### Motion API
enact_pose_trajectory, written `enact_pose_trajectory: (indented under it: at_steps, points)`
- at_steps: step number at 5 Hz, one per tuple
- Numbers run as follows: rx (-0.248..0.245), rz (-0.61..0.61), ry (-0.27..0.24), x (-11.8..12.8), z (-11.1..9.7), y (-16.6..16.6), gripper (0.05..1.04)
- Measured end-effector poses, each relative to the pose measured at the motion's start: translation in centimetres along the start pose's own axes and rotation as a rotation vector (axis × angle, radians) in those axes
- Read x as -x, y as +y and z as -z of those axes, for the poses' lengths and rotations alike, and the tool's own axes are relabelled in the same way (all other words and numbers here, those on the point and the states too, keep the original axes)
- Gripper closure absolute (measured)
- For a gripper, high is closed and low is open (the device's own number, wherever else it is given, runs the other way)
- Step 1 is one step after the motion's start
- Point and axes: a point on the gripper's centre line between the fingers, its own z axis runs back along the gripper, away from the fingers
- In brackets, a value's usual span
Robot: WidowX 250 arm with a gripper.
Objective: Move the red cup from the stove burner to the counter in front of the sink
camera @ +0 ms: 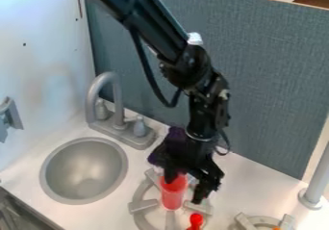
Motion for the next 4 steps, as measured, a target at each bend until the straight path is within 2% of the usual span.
enact_pose_trajectory:
  at_steps: [2,4]
  points:
    - [-0.004,-0.012,0.049,-0.3,2.0,-0.3,0.078]
    - [-0.014,-0.027,0.079,-0.2,2.5,0.4,0.092]
